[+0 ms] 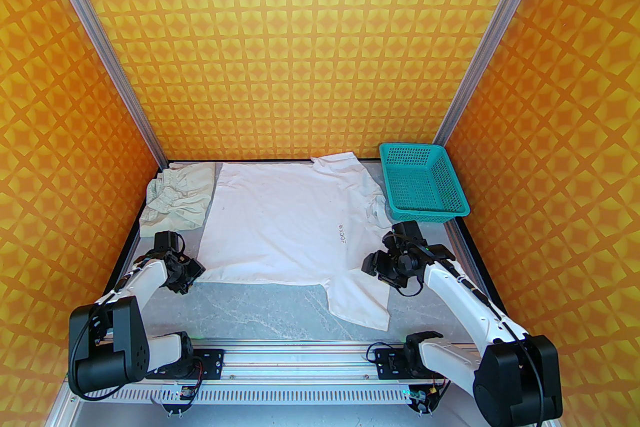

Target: Fold and stack the mixed laundry pile

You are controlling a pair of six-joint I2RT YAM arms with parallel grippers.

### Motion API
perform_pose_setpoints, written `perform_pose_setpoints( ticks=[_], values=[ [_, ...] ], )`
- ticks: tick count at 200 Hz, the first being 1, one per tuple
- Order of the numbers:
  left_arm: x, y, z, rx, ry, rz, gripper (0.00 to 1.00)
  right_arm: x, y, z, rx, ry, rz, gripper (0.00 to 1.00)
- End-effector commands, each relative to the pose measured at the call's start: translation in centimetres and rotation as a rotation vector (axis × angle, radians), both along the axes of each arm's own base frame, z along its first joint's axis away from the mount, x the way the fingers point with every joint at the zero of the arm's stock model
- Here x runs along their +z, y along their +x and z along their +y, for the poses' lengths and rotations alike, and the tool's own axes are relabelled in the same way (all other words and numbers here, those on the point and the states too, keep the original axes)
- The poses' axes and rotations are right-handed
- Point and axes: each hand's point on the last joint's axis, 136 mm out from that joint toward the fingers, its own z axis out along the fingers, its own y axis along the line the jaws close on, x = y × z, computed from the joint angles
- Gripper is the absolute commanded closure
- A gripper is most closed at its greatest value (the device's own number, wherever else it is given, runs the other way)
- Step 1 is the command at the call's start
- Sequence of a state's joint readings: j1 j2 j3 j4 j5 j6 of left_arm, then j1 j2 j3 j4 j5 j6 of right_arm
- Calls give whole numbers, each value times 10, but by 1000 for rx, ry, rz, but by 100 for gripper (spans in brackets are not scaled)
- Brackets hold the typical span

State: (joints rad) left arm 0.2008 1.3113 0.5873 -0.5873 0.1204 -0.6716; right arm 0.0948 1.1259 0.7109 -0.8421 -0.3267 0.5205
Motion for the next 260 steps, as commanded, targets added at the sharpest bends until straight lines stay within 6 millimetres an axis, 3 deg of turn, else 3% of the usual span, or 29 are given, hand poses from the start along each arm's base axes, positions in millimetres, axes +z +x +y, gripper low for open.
perform_pose_setpoints(
  ticks=[1, 22, 59, 99, 131, 175, 240, 260],
  values=[
    [-12, 5, -12, -26, -41, -8, 70, -3, -13, -5, -39, 25, 42, 47],
    [-5, 7, -12, -30, -36, -34, 87, -8, -22, -11, -76, 49, 78, 47],
    [15, 18, -11, -55, -20, -93, 100, -14, -33, -25, -138, 31, 132, 45],
    [33, 30, -13, -84, -11, -150, 100, -36, -46, -35, -242, -15, 198, 46],
    [36, 32, -15, -99, -14, -161, 100, -59, -63, -34, -278, -11, 257, 48],
    [40, 38, -16, -111, -25, -179, 100, -60, -69, -34, -295, -6, 276, 48],
    [46, 40, -17, -121, -23, -201, 100, -60, -87, -10, -307, 99, 321, 54],
    [46, 41, -18, -125, -25, -202, 100, -61, -86, -5, -303, 107, 310, 60]
  ],
)
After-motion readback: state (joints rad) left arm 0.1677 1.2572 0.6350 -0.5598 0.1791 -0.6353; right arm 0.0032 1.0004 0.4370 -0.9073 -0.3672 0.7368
